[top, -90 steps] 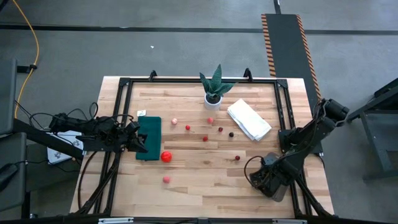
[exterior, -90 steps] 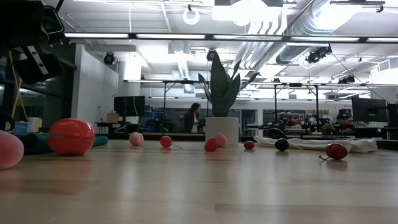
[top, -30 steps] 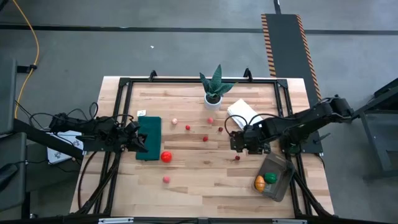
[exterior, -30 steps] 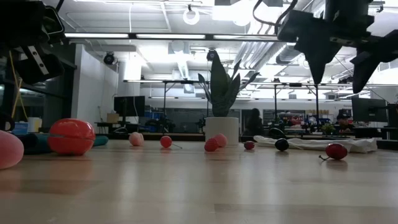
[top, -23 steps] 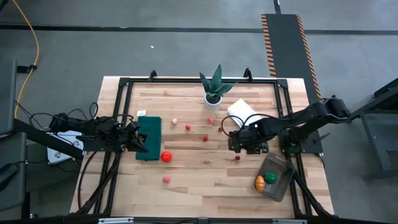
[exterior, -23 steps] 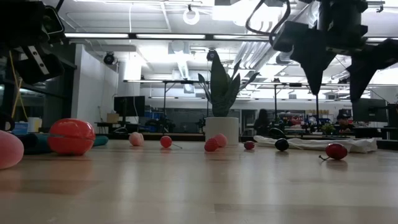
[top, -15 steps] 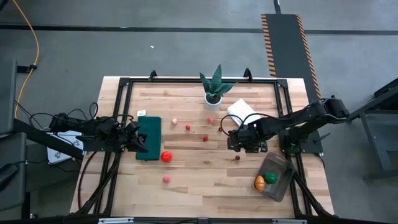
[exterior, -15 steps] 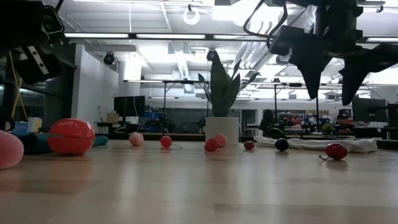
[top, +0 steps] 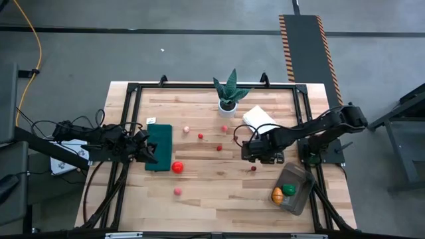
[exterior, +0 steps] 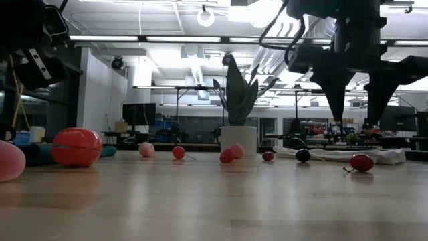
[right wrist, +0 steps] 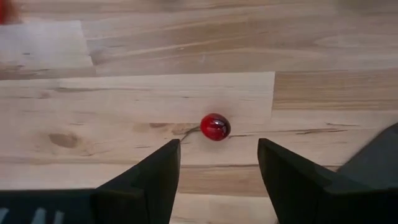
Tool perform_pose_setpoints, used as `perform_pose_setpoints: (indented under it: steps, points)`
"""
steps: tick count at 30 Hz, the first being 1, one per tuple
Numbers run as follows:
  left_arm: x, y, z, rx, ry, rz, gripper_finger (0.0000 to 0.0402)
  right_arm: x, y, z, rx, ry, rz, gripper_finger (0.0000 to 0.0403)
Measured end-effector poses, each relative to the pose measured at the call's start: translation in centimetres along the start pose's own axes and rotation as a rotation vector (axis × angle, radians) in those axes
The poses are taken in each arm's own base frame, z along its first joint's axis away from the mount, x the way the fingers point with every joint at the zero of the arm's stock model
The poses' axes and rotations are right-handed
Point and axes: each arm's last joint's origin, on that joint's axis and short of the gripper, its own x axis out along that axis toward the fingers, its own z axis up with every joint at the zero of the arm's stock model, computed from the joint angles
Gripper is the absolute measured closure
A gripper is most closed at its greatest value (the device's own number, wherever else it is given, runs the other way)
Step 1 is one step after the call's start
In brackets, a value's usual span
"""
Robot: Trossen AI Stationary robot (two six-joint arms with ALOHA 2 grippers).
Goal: Pick and placing Produce into tupperware
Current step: Put the bottom red cherry into the black bin
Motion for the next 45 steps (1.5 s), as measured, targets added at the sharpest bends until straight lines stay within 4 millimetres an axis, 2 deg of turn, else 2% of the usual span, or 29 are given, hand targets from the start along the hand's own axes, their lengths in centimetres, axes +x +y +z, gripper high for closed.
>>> perform_pose_setpoints:
  steps: [11,20,45]
  points:
    - [0.0,0.0,0.0,0.000,0.008,-0.007,0.0401,2.1,0.9,-0.1,-0.001,0.028,-0.019,0.0199]
    - [0.0,0.0,0.0,0.000,0.015,-0.012,0.0401,3.1,0.9,-0.2,0.011,0.055,-0.076,0.0199]
    - [0.0,-0.1,-0.1,-0.006,0.024,-0.019,0.0401,3.2,0.8,-0.4,-0.001,0.043,-0.080,0.0199]
